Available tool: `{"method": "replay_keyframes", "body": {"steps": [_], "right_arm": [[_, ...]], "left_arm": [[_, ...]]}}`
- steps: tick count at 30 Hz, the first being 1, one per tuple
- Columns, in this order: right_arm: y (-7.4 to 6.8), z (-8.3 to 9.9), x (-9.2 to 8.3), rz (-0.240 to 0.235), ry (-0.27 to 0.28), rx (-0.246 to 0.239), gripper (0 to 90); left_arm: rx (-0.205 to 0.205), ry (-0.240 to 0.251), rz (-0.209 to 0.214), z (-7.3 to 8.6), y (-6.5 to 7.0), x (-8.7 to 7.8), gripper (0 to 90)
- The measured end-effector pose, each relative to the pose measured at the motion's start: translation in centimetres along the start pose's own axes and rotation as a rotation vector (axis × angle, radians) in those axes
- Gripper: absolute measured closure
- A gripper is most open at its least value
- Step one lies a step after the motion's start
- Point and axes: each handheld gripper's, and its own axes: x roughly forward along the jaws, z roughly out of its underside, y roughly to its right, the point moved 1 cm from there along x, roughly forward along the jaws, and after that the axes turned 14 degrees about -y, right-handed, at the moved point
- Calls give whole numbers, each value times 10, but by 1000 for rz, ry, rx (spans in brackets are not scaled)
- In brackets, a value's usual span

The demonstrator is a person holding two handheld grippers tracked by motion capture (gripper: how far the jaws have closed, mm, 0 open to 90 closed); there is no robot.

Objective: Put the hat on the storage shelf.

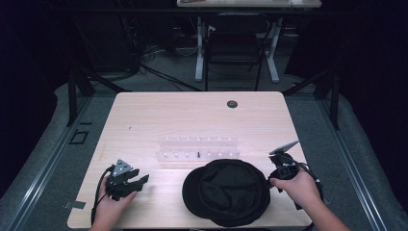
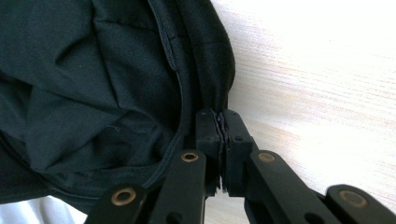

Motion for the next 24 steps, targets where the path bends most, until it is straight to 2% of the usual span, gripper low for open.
{"method": "replay_keyframes", "body": {"steps": [2, 4, 5, 6, 7, 9, 10, 22, 24], "right_arm": [[-1, -1, 3, 0, 5, 14, 868], [0, -3, 3, -2, -19, 24, 860], [2, -5, 2, 14, -54, -7, 858], [2, -5, 2, 14, -54, -7, 858], [2, -5, 5, -5, -19, 18, 856], [3, -7, 6, -11, -27, 19, 846], [2, -9, 6, -11, -51, 30, 843], [5, -19, 17, -38, -48, 42, 806], [7, -21, 18, -30, -64, 26, 796]], "left_arm": [[2, -2, 2, 0, 0, 0, 516], [4, -4, 4, 0, 0, 0, 516], [4, -4, 4, 0, 0, 0, 516], [6, -6, 3, 0, 0, 0, 516], [6, -6, 3, 0, 0, 0, 516], [6, -6, 3, 0, 0, 1, 516], [5, -6, 4, 0, 0, 1, 516], [5, -12, 4, 0, 0, 2, 516], [9, -20, 6, 0, 0, 2, 516]]}}
